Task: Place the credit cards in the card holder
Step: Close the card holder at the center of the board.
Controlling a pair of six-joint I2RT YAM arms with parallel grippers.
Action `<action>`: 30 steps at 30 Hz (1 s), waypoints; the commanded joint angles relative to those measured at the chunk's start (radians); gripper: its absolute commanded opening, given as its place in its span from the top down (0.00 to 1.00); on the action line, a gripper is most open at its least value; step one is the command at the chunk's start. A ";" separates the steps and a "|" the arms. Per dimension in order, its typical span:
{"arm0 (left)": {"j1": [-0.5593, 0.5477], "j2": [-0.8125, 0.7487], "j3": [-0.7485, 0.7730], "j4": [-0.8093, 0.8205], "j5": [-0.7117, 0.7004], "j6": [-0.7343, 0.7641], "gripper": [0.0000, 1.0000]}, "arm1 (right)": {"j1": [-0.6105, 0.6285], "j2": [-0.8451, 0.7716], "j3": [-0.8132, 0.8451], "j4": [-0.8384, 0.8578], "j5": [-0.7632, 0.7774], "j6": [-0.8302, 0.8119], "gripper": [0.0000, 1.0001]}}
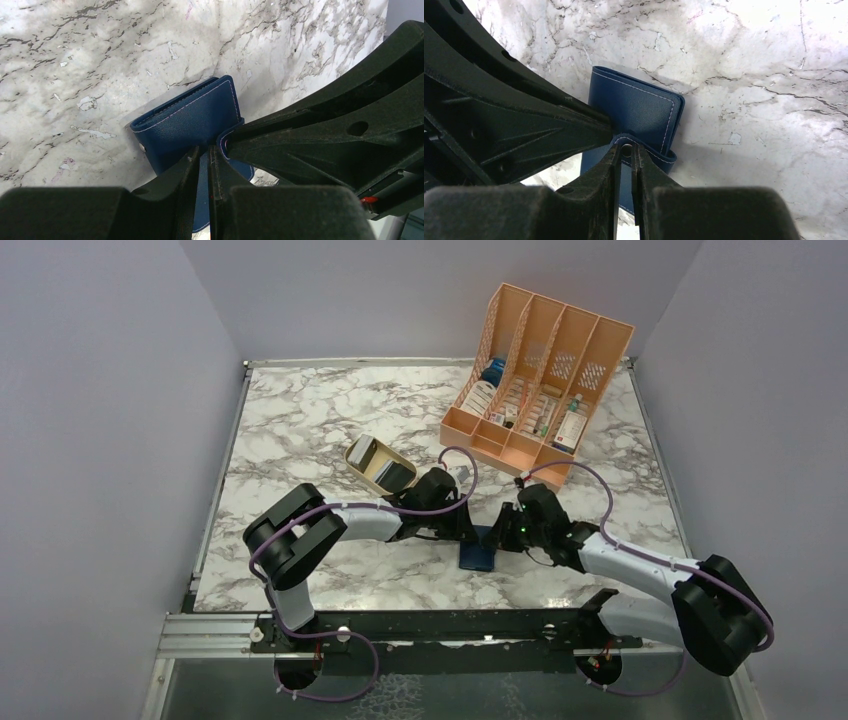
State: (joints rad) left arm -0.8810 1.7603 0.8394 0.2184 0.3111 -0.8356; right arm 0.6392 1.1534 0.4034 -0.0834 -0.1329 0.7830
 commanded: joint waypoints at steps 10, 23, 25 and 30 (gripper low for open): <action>-0.004 0.029 0.000 -0.056 -0.026 0.019 0.84 | 0.002 -0.029 0.082 -0.174 -0.029 -0.074 0.87; -0.003 0.030 -0.002 -0.053 -0.020 0.018 0.84 | 0.002 0.010 0.107 -0.137 -0.047 -0.063 0.87; -0.003 0.031 -0.002 -0.053 -0.020 0.018 0.84 | 0.002 0.006 0.116 -0.149 -0.032 -0.064 0.87; -0.003 0.027 -0.002 -0.058 -0.020 0.018 0.84 | 0.002 -0.017 0.148 -0.206 0.021 -0.061 0.87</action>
State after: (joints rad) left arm -0.8810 1.7603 0.8394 0.2180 0.3111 -0.8356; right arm 0.6395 1.1625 0.5064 -0.2493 -0.1543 0.7273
